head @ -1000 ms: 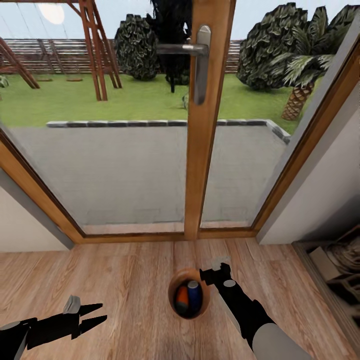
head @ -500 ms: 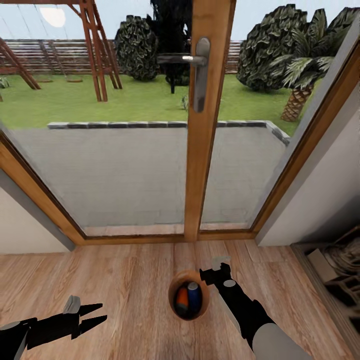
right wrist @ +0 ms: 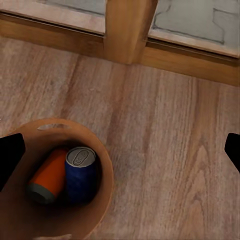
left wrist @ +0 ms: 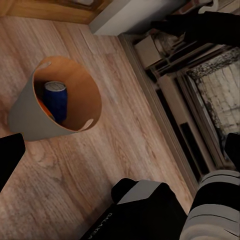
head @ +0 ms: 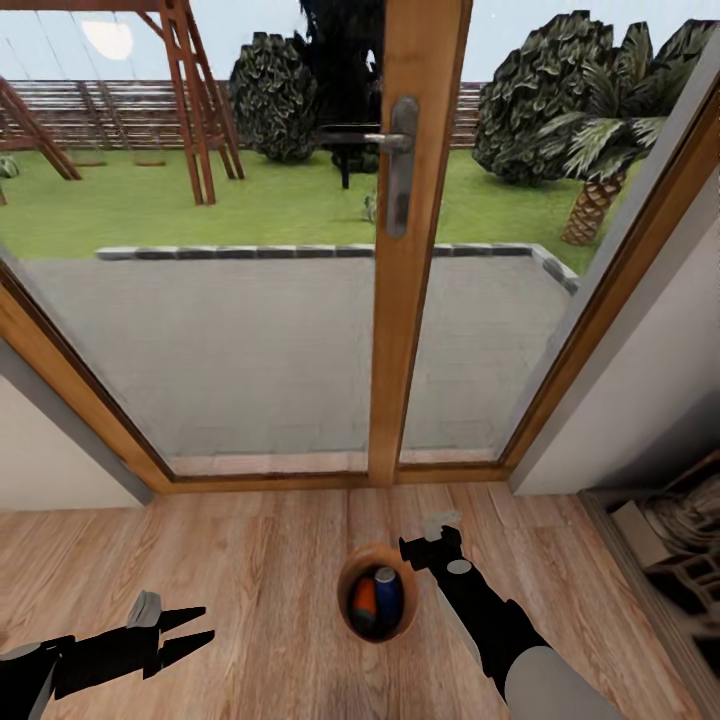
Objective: Put the three can of soda from the living room inside the tash can in the kitchen.
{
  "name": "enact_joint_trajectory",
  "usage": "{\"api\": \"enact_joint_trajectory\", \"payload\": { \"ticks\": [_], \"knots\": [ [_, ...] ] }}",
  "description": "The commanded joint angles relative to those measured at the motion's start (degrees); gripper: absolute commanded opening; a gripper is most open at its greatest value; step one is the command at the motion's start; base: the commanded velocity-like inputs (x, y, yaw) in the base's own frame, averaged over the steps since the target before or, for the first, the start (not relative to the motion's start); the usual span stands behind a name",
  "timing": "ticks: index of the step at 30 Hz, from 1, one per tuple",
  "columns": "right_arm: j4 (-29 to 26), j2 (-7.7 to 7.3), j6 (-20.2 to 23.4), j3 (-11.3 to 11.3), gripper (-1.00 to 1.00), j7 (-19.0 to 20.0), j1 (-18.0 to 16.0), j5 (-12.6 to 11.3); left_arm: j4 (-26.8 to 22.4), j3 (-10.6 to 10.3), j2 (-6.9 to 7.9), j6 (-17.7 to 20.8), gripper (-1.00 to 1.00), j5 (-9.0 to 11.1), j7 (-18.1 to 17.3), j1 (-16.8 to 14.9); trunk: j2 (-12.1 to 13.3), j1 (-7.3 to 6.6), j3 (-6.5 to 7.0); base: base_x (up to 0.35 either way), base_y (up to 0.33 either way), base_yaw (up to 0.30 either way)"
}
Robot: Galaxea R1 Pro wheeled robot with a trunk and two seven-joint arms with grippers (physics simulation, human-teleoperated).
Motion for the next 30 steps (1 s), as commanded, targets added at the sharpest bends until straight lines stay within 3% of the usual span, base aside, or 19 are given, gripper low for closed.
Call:
{"api": "enact_joint_trajectory", "payload": {
  "ticks": [1,30],
  "knots": [
    [0.0,0.0,0.0,0.0,1.0,0.0,0.0,0.0,0.0,0.0,0.0,0.0,1.0,0.0,0.0,0.0,0.42,-0.23,0.19,0.0,0.0,0.0],
    [2.0,-0.35,0.13,-0.51,1.0,-0.05,0.02,-0.17,1.14,0.34,-0.08,-0.11,1.0,-0.28,0.39,0.0,12.05,-6.6,5.44,0.0,0.0,0.0]
  ]
}}
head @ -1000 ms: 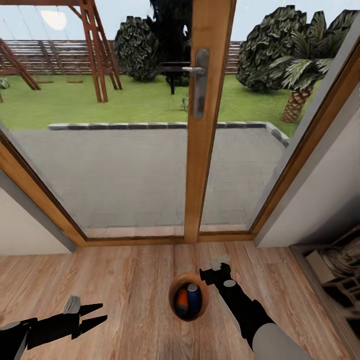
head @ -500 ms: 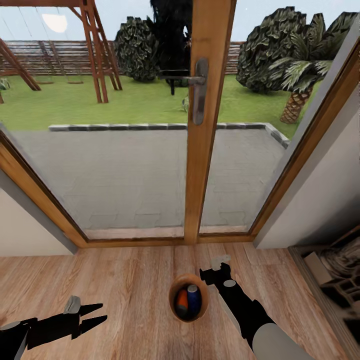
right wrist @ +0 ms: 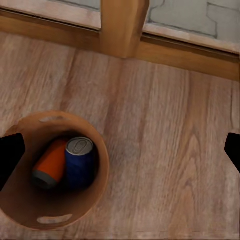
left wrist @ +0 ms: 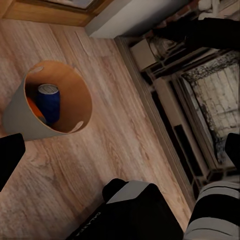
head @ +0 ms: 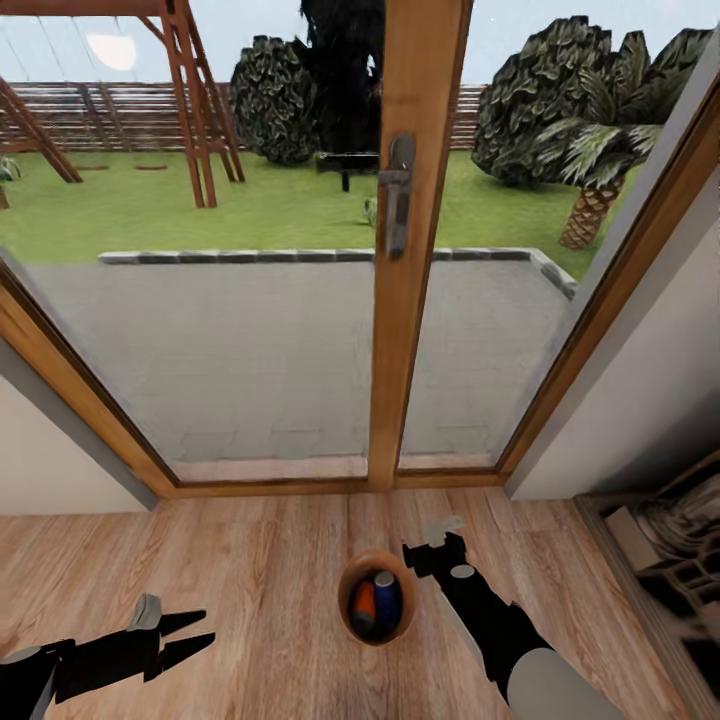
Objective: Put the three can of soda from the living room inside the tash can in the kitchen.
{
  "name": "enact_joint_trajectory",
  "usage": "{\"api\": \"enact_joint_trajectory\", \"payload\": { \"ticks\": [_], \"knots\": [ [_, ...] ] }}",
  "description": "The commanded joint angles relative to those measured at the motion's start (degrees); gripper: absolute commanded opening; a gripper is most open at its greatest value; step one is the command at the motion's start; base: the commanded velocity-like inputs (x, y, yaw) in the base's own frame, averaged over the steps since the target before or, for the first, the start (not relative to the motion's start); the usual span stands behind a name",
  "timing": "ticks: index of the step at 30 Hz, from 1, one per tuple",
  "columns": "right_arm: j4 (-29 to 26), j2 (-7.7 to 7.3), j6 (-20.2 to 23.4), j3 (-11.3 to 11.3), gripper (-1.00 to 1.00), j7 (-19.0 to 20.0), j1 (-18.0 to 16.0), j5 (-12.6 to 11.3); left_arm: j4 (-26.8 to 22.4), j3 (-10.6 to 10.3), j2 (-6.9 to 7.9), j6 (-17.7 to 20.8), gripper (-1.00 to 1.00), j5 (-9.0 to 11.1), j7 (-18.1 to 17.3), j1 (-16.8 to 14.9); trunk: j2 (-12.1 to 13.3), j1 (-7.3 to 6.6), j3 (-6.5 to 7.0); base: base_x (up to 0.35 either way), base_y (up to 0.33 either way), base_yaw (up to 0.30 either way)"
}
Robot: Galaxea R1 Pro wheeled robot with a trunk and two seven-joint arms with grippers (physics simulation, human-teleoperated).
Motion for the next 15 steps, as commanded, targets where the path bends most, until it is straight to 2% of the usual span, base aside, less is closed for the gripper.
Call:
{"api": "enact_joint_trajectory", "payload": {
  "ticks": [1,5,10,15],
  "knots": [
    [0.73,-0.02,-0.01,0.0,1.0,-0.01,-0.01,0.01,1.17,0.01,0.0,-0.05,1.0,-0.09,0.02,0.0,0.42,-0.23,0.21,0.0,0.0,0.0],
    [4.03,-0.06,-0.08,-0.02,1.0,-0.03,0.0,-0.05,4.13,-0.04,0.03,-0.75,1.0,-0.22,0.07,0.0,2.02,-1.11,1.02,0.0,0.0,0.0],
    [9.05,-0.08,-0.49,-0.02,1.0,0.02,0.03,-0.15,8.5,-0.06,0.15,-4.02,1.0,-0.41,0.25,0.0,4.03,-2.2,2.06,0.0,0.0,0.0],
    [17.01,-0.09,-4.56,-0.02,1.0,-0.01,0.06,-0.3,14.24,-0.12,0.41,-7.33,1.0,-0.51,0.41,0.0,6.03,-3.3,3.1,0.0,0.0,0.0]
  ]
}}
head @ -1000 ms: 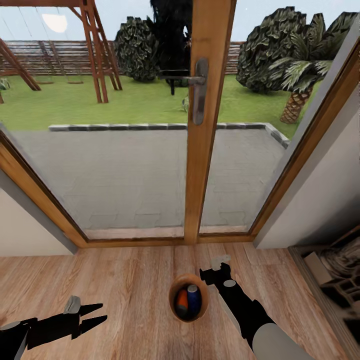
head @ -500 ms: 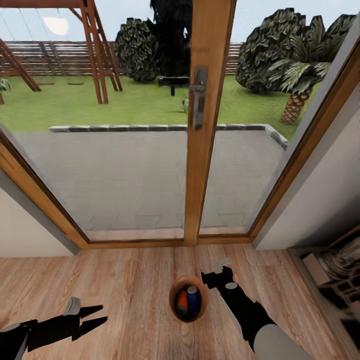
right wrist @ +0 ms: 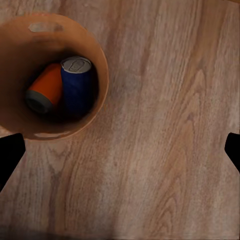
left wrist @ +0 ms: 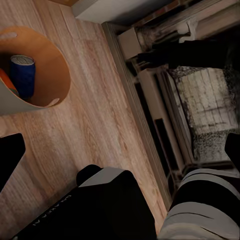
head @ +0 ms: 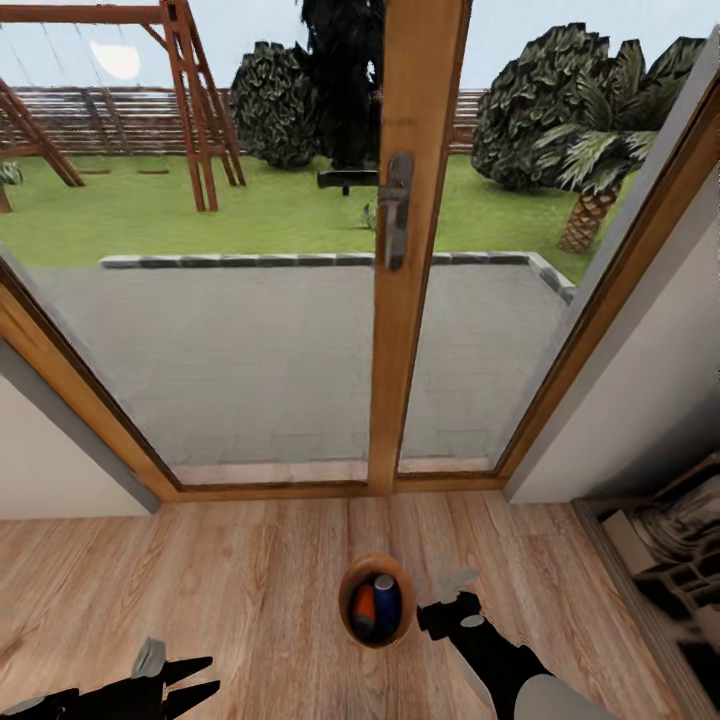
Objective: Put the three can of soda from the living room inside the tash can in the kitchen.
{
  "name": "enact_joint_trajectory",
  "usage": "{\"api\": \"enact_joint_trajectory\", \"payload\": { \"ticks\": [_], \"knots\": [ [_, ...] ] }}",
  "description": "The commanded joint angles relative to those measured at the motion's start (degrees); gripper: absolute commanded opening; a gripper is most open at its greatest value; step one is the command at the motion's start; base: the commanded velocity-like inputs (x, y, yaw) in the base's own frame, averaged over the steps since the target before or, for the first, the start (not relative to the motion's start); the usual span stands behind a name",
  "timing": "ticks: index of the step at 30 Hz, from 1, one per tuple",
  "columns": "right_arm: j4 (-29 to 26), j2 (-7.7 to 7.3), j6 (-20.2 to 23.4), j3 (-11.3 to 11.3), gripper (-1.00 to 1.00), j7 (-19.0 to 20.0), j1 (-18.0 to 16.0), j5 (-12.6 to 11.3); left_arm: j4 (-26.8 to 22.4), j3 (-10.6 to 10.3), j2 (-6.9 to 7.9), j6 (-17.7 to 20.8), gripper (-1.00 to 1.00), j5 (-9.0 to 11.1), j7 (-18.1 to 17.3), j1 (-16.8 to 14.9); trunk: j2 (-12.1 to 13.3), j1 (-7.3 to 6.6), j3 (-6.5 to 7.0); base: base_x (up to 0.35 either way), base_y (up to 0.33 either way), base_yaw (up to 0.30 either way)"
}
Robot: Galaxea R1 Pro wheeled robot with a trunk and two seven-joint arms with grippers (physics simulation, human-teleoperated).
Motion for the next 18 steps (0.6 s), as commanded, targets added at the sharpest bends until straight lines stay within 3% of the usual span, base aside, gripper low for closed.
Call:
{"api": "enact_joint_trajectory", "payload": {
  "ticks": [1,3,5,7,12,18],
  "knots": [
    [3.26,0.0,-2.27,0.01,1.0,-0.01,0.0,-0.03,1.96,0.0,0.12,-1.21,1.0,-0.04,0.1,-0.01,0.42,-0.23,0.22,0.0,0.0,0.0],
    [8.4,0.0,-5.27,0.01,1.0,-0.03,0.0,-0.09,5.58,-0.01,0.45,-2.87,1.0,-0.07,2.4,-0.01,1.22,-0.67,0.65,0.0,0.0,0.0],
    [9.95,0.0,-6.03,0.01,1.0,-0.01,0.1,-0.11,7.39,-0.05,0.62,-3.66,1.0,-0.11,4.89,0.01,2.02,-1.11,1.09,0.0,0.0,0.0],
    [11.82,-0.01,-6.95,0.01,1.0,0.0,1.03,-0.15,11.5,-0.15,0.91,-7.2,1.0,-0.2,9.14,0.06,2.82,-1.55,1.57,0.0,0.0,0.0],
    [12.54,0.02,-7.38,0.01,1.0,-0.01,1.67,-0.21,13.99,-0.19,1.59,-10.49,1.0,-0.25,10.8,0.08,4.83,-2.64,2.82,0.0,0.0,0.0],
    [12.68,0.0,-8.53,0.01,1.0,-0.03,1.8,-0.17,14.48,-0.26,2.83,-11.16,1.0,-0.21,11.13,0.08,7.24,-3.96,4.42,0.0,0.0,0.0]
  ]
}}
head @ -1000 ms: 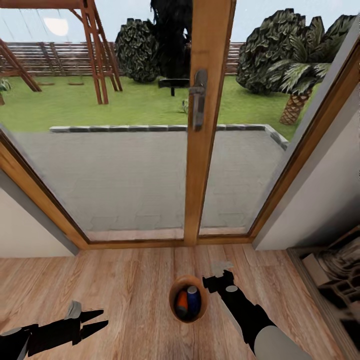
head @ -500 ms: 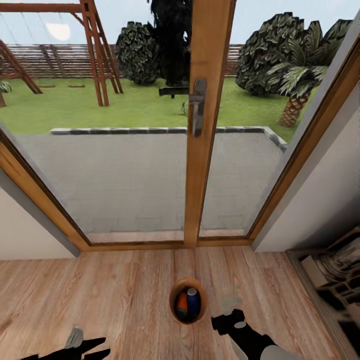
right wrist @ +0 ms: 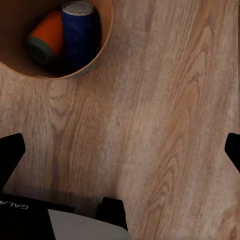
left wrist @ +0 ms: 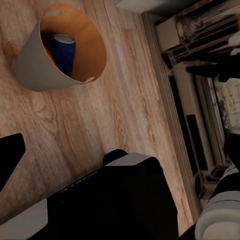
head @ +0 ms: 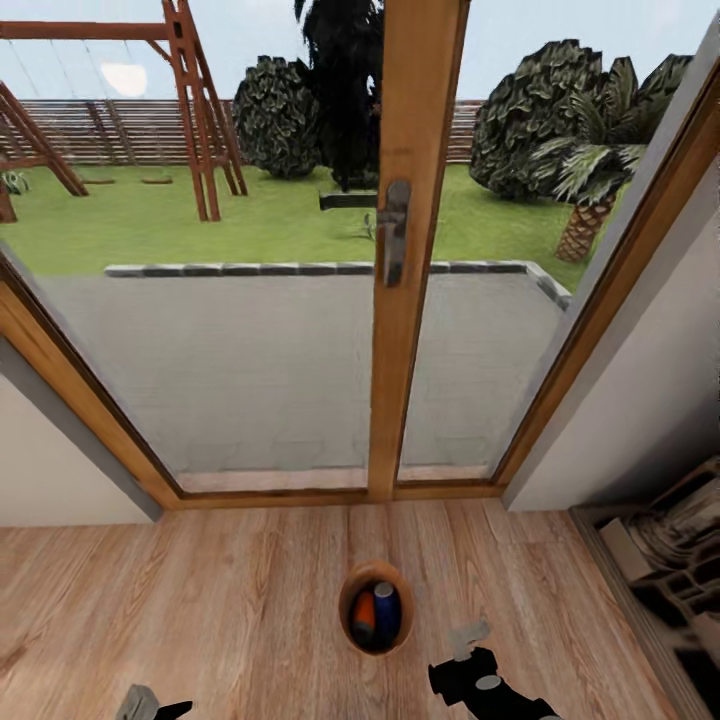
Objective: Put the three can of soda from the living room inside the tash can in the kitchen.
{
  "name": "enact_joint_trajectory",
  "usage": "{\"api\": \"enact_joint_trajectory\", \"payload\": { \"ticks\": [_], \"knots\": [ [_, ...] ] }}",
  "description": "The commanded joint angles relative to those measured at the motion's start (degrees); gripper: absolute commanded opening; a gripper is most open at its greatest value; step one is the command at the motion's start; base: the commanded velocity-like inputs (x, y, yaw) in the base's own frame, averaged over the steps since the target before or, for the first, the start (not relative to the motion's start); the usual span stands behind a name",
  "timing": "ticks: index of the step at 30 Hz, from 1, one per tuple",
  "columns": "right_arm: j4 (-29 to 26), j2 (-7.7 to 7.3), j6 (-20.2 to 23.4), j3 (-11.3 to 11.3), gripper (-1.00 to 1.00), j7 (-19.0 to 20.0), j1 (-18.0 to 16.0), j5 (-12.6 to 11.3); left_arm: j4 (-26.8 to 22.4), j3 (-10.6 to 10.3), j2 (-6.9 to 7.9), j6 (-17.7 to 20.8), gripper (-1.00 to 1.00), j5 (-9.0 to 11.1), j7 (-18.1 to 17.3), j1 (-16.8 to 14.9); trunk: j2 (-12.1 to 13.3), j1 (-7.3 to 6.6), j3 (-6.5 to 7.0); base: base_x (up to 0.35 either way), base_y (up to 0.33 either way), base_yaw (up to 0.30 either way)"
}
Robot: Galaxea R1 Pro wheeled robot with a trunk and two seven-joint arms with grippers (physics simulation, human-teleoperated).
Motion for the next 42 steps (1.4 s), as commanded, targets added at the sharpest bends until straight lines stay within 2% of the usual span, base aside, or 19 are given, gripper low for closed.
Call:
{"api": "enact_joint_trajectory", "payload": {
  "ticks": [1,12,20,23,28,34,36,42],
  "knots": [
    [0.02,-0.03,-0.32,0.0,1.0,0.0,0.02,0.01,0.07,-0.03,0.32,-0.09,1.0,0.01,0.04,0.0,0.42,-0.23,0.28,0.0,0.0,0.0],
    [0.05,-0.32,-0.84,-0.08,1.0,-0.08,0.04,0.11,0.17,-0.08,0.84,-0.23,1.0,0.02,0.11,0.0,4.83,-2.64,3.26,0.0,0.0,0.0],
    [0.05,-2.71,-0.88,-0.18,1.0,-0.09,0.05,-0.87,0.18,-0.13,0.88,-0.24,1.0,0.02,0.11,-0.02,8.04,-4.4,5.43,0.0,0.0,0.0],
    [0.05,-3.67,-0.88,-0.21,1.0,-0.09,0.05,-2.26,0.18,-0.13,0.88,-0.22,1.0,0.02,0.11,-0.01,9.24,-5.06,6.24,0.0,0.0,0.0],
    [0.07,-5.81,-0.84,-0.18,1.0,-0.09,0.05,-7.9,0.18,-0.14,0.89,-0.21,1.0,0.02,0.12,-0.03,11.25,-6.16,7.6,0.0,0.0,0.0],
    [0.76,-6.85,-0.81,-0.11,1.0,-0.09,0.31,-12.34,0.18,-0.14,0.89,-0.16,1.0,0.02,0.12,0.0,13.66,-7.47,9.21,0.0,0.0,0.0],
    [1.65,-7.06,-0.82,-0.1,1.0,-0.09,0.62,-13.18,0.18,-0.14,0.89,-0.15,1.0,0.02,0.12,-0.01,14.46,-7.91,9.75,0.0,0.0,0.0],
    [3.35,-7.25,-0.8,-0.09,1.0,-0.09,0.82,-13.55,0.18,-0.14,0.89,-0.15,1.0,0.02,0.12,-0.03,16.86,-9.23,11.37,0.0,0.0,0.0]
  ]
}}
